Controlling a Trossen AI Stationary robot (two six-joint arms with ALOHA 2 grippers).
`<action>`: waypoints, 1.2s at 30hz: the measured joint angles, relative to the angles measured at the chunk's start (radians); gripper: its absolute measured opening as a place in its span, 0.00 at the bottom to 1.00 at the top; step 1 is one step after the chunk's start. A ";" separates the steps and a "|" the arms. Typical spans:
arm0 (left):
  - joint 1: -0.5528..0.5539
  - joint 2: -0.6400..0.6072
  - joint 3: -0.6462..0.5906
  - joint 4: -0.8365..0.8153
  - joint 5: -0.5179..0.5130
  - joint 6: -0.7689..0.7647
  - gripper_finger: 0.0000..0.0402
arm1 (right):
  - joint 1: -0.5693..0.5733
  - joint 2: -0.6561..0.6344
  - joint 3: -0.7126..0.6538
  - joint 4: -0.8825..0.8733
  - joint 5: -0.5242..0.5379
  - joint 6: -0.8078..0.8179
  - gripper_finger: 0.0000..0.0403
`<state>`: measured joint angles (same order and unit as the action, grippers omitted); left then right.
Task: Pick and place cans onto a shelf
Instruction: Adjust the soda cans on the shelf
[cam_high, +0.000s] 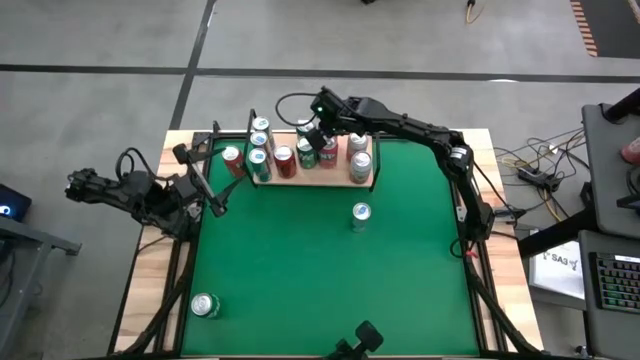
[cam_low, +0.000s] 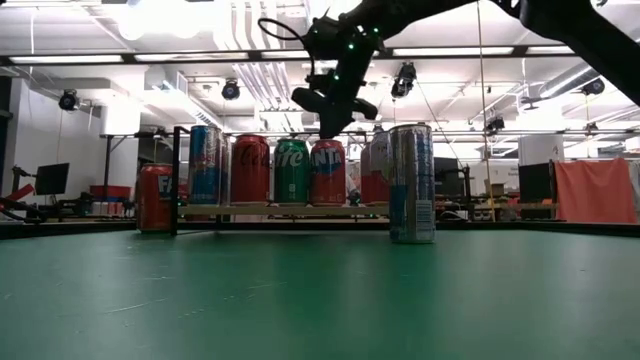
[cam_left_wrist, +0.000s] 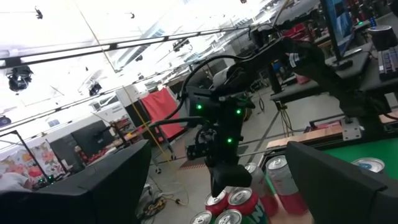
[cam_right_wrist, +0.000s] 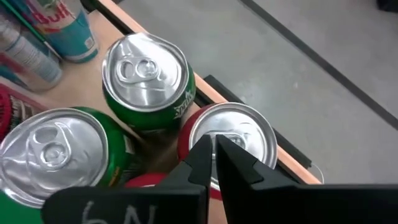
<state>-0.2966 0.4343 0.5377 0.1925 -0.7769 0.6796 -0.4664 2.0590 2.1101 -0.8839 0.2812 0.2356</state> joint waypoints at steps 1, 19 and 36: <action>0.000 0.000 0.000 0.000 0.000 0.000 0.89 | 0.000 0.000 0.000 -0.001 0.000 0.000 0.03; 0.000 0.002 0.000 0.000 0.000 -0.001 0.89 | 0.000 0.003 -0.005 -0.077 0.013 0.043 0.03; 0.000 0.003 0.000 0.000 0.000 0.003 0.89 | 0.002 -0.012 -0.004 -0.005 0.060 0.040 0.03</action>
<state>-0.2966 0.4369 0.5377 0.1925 -0.7769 0.6828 -0.4648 2.0469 2.1063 -0.8886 0.3412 0.2756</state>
